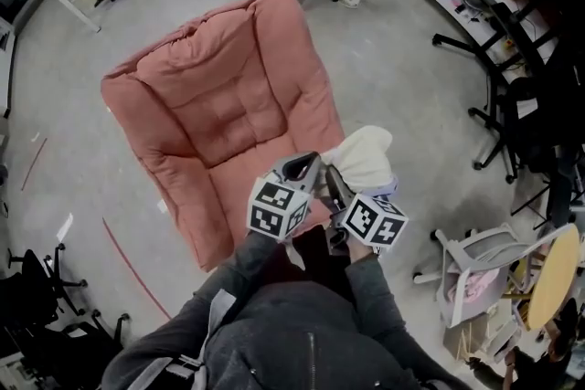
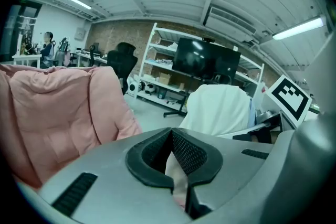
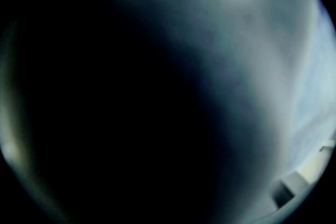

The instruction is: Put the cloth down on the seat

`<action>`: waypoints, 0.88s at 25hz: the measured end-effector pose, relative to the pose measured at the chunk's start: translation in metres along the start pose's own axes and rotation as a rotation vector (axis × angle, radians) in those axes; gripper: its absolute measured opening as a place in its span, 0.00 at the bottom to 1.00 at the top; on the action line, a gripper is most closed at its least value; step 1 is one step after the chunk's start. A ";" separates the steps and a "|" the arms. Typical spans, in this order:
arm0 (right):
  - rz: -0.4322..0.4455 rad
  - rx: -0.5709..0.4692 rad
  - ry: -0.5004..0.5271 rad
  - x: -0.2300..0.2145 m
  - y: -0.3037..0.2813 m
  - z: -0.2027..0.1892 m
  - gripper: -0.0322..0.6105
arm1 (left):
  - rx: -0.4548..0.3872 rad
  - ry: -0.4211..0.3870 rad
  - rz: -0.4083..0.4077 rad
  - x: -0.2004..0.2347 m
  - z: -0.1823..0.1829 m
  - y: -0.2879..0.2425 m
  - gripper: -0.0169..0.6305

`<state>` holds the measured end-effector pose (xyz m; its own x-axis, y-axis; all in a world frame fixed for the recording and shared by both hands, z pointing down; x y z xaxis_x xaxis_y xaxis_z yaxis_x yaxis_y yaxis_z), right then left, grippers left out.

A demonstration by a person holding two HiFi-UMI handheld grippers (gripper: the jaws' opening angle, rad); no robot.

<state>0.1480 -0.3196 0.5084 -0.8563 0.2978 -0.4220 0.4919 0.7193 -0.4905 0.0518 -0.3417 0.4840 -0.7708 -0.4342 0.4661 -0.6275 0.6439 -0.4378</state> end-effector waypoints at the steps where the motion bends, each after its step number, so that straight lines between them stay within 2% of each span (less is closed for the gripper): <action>1: 0.004 0.004 -0.005 -0.005 -0.005 0.000 0.32 | 0.008 0.002 0.011 0.004 0.000 -0.007 0.03; 9: 0.044 0.039 -0.062 -0.040 -0.048 -0.004 0.32 | 0.062 0.034 0.102 0.036 -0.009 -0.048 0.03; 22: 0.138 0.116 -0.194 -0.069 -0.111 -0.035 0.32 | 0.135 0.087 0.174 0.065 -0.036 -0.094 0.03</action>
<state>0.1471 -0.3977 0.6185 -0.7391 0.2537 -0.6239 0.6261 0.6003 -0.4976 0.0647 -0.4083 0.5833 -0.8601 -0.2643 0.4364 -0.4993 0.6116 -0.6137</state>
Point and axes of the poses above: the fingertips, and each gripper's own axes: y backward along the fingers, x to its left, z out of its top, the point moved 4 cm from there along y, backward along the fingers, and after that the axes turned 14 degrees about y, right-handed, at the moved point
